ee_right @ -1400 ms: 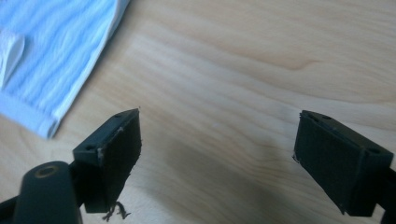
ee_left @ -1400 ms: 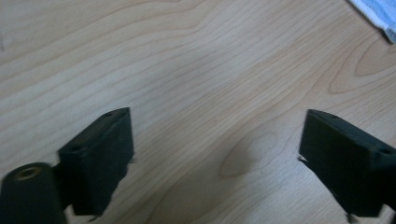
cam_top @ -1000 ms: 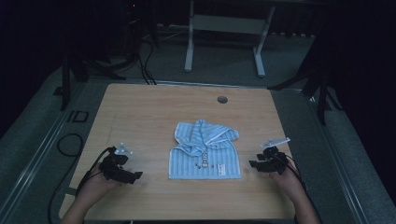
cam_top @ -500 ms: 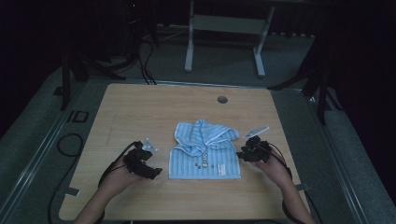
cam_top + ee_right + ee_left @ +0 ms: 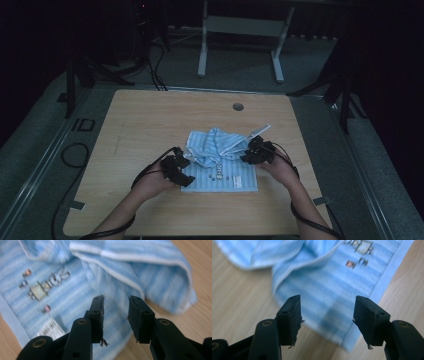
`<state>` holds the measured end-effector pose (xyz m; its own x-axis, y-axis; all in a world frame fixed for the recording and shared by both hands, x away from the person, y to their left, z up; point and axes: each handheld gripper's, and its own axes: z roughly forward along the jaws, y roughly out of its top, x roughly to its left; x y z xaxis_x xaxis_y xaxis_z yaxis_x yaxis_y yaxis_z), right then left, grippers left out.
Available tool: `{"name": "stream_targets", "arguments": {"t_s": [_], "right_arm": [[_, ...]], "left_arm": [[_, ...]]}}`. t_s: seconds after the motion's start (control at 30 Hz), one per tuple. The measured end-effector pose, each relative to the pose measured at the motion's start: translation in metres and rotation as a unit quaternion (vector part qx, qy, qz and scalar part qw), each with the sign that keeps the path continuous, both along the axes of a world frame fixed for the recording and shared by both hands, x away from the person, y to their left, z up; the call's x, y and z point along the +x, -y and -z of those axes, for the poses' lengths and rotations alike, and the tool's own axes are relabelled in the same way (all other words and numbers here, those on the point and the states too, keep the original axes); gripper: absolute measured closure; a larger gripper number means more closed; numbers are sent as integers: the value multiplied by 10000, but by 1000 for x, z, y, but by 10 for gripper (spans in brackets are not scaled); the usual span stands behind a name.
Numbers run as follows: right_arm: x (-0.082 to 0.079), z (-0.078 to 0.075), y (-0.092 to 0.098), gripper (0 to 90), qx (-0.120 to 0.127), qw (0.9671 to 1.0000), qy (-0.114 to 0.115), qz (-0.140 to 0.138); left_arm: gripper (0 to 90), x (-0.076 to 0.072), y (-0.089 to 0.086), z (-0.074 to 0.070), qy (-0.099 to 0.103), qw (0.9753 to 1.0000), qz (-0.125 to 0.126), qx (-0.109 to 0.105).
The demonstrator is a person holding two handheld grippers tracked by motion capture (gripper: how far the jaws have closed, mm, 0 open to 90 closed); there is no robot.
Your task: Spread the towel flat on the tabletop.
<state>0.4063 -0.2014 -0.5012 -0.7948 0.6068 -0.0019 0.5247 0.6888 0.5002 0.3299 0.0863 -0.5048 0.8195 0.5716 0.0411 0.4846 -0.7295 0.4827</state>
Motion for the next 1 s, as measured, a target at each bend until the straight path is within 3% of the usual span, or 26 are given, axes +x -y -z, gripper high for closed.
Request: {"name": "stream_targets", "arguments": {"t_s": [0.1,0.27,0.37,0.57,0.7,0.87,1.0], "right_arm": [[3,-2,-13,650,-78,9999,23,-93],[10,-2,-35,615,-185,9993,-101,-298],[12,0,-47,586,-269,9987,-142,-421],[15,4,-65,536,-296,9972,-143,-672],[19,8,-73,536,-295,9972,-89,-688],[25,11,-75,742,-267,9985,-91,-479],[25,7,-70,864,-250,9987,-120,-434]], "left_arm": [[389,5,16,-1,74,9999,134,46],[389,12,40,-3,233,9996,142,-105],[389,16,50,-2,304,9994,155,-77],[401,27,64,5,332,9993,7,-198],[435,33,70,14,319,9994,-101,-123],[606,41,71,18,334,9987,-352,-183],[858,43,69,14,361,9982,-420,-232]]}}
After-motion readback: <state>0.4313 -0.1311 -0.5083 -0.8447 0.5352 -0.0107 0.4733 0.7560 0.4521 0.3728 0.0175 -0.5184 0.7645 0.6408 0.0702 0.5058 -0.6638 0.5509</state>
